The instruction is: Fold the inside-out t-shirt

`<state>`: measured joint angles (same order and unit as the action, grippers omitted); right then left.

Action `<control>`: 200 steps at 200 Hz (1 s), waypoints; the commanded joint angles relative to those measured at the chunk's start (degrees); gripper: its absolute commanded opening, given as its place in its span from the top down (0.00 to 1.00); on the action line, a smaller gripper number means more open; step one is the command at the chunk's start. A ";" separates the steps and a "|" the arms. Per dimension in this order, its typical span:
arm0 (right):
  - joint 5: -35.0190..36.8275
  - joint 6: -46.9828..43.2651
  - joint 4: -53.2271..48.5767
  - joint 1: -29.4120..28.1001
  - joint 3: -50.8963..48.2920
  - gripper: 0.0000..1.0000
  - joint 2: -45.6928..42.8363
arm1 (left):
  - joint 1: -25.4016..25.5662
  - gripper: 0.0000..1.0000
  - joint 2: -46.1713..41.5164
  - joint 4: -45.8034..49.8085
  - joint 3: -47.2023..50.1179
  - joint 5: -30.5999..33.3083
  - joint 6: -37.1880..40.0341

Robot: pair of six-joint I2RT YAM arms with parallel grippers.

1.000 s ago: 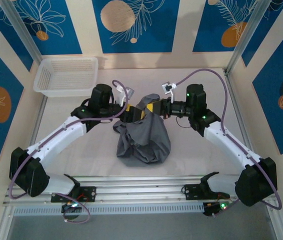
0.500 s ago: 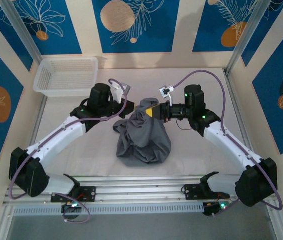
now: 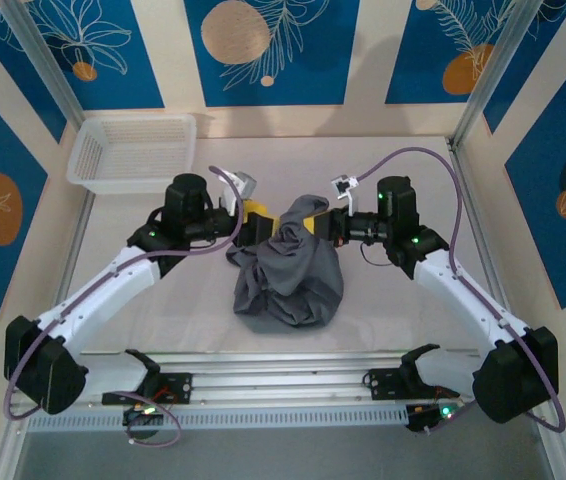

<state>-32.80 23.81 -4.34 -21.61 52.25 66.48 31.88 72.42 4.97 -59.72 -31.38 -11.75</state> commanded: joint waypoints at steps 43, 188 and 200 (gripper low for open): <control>-7.72 0.98 1.02 -0.36 2.40 1.00 -1.66 | 0.20 0.27 7.95 -2.71 -2.27 -1.95 13.10; 6.37 1.85 -5.08 4.98 -5.19 0.72 -4.57 | -1.36 1.00 5.86 -3.34 -2.90 -5.52 0.98; 8.26 0.93 -7.08 5.29 -5.17 0.70 -4.92 | -1.38 1.00 5.80 -3.31 -2.53 -6.56 0.77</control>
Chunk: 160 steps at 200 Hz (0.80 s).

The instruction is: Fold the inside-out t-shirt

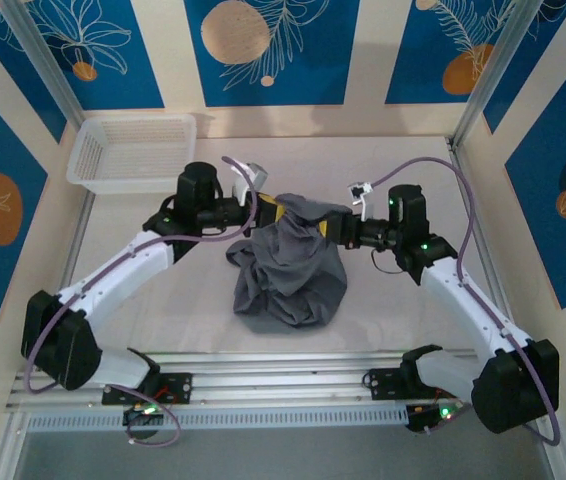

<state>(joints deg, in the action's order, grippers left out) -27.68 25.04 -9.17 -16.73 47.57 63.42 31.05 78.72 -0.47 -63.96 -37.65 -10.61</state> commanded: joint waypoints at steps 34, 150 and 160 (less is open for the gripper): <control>15.37 0.29 -9.61 2.80 0.24 0.95 -2.03 | -0.57 1.00 -0.97 1.57 1.67 -1.73 -0.89; -0.33 2.49 -7.60 0.03 5.10 1.00 1.75 | -0.37 0.51 -0.12 6.38 4.29 15.79 -0.10; 1.19 2.80 -9.95 -0.21 6.95 1.00 3.22 | -0.33 0.51 -3.07 5.59 6.18 17.17 -0.37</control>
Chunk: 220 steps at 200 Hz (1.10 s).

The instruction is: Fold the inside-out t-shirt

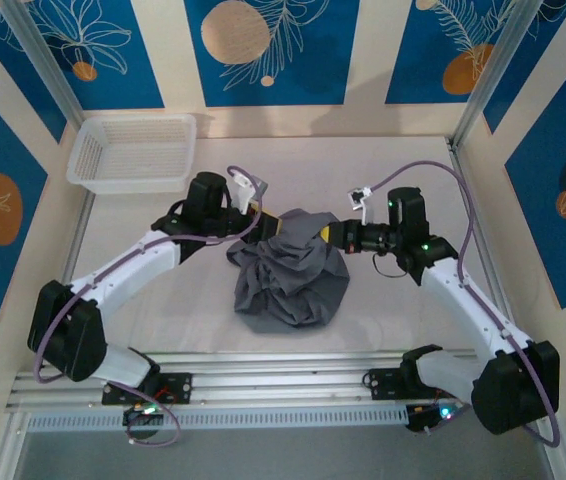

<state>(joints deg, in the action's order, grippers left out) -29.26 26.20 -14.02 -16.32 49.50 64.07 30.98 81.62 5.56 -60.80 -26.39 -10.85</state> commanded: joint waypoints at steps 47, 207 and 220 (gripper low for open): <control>1.20 3.18 -6.04 -2.56 8.16 1.00 7.44 | 11.48 0.43 -9.28 -2.29 2.87 9.45 -1.27; 1.98 3.27 -6.11 -4.52 7.81 1.00 6.58 | 9.79 0.62 4.98 -5.80 -0.70 25.73 -9.21; 1.92 3.42 -6.01 -4.51 7.77 1.00 6.59 | 9.02 0.68 5.30 -5.99 -1.02 23.34 -8.86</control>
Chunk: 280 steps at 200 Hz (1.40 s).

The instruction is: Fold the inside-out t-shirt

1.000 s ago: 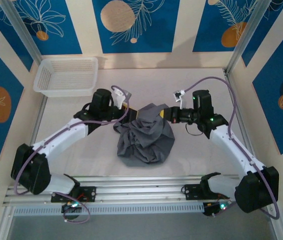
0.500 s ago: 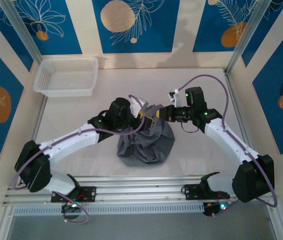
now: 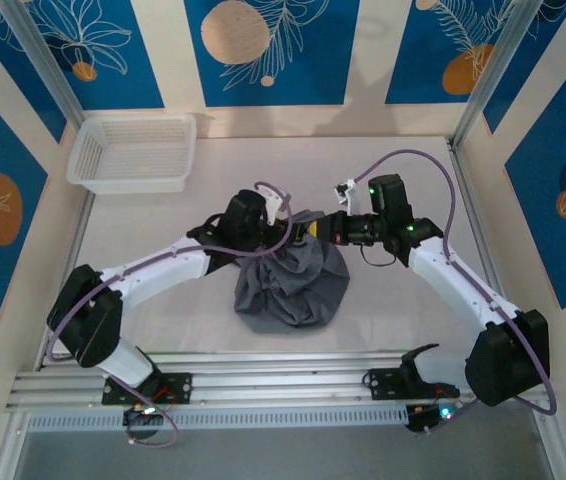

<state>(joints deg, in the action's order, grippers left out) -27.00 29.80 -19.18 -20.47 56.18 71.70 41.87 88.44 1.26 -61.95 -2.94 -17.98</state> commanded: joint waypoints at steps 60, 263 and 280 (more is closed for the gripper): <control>-0.66 0.06 -0.85 -0.47 1.34 1.00 -0.79 | -1.80 0.55 3.35 -3.65 -3.06 -14.32 1.43; 16.53 -12.37 2.26 -13.59 4.68 0.43 -4.11 | -7.63 1.00 -8.78 17.30 -13.68 -13.03 5.24; 21.21 -14.56 7.00 -17.01 4.98 0.39 -3.00 | -7.59 1.00 -8.55 17.42 -13.90 -13.38 4.91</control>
<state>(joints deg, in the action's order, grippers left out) -6.24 20.49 -22.35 -33.47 59.53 68.69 34.35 79.77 17.89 -74.63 -14.48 -13.37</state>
